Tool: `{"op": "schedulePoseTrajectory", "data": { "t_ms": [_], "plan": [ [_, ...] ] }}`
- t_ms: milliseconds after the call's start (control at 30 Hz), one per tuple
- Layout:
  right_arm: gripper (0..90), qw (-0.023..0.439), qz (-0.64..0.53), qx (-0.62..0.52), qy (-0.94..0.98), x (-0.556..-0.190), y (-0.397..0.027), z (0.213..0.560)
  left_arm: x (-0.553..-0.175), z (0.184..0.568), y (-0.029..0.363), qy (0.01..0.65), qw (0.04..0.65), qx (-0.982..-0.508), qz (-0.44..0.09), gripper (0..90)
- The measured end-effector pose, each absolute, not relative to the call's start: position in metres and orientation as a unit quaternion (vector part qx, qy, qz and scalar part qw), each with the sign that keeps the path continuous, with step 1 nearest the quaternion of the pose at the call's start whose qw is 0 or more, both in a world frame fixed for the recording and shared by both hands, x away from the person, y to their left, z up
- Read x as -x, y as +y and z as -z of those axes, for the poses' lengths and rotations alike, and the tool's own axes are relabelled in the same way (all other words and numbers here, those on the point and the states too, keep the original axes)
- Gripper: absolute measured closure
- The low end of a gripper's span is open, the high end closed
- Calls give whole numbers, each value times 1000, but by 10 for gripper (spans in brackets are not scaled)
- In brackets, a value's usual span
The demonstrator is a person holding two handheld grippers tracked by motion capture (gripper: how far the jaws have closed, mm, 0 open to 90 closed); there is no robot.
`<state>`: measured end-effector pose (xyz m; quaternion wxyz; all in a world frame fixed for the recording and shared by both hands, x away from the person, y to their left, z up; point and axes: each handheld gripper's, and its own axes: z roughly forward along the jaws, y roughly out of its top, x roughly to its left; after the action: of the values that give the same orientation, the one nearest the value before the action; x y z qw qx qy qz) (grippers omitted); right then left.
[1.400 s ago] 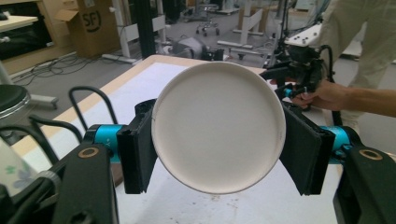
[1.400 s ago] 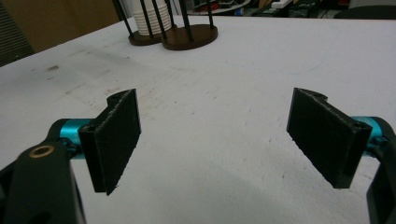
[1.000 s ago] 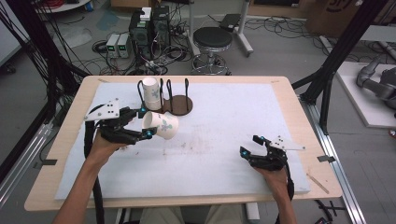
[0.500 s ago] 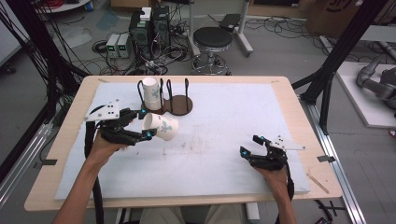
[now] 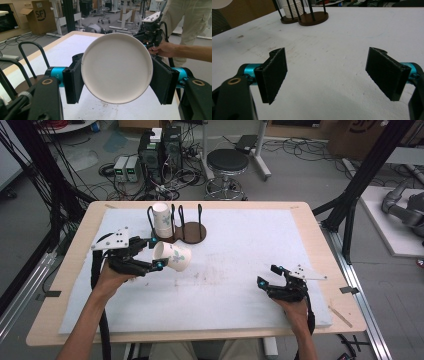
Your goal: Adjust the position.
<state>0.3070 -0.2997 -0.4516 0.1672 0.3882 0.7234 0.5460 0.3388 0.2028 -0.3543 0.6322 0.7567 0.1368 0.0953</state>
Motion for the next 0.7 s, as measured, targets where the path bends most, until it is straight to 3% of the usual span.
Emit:
{"op": "schedulePoseTrajectory", "data": {
  "t_ms": [367,700],
  "plan": [
    [180,156,-537,-379,738,-310,-298,450,-340,355,202,137,632,-757,-92,351],
    [180,150,-559,-340,742,-311,-295,428,-341,356,200,130,635,-757,-82,352]
  ]
}}
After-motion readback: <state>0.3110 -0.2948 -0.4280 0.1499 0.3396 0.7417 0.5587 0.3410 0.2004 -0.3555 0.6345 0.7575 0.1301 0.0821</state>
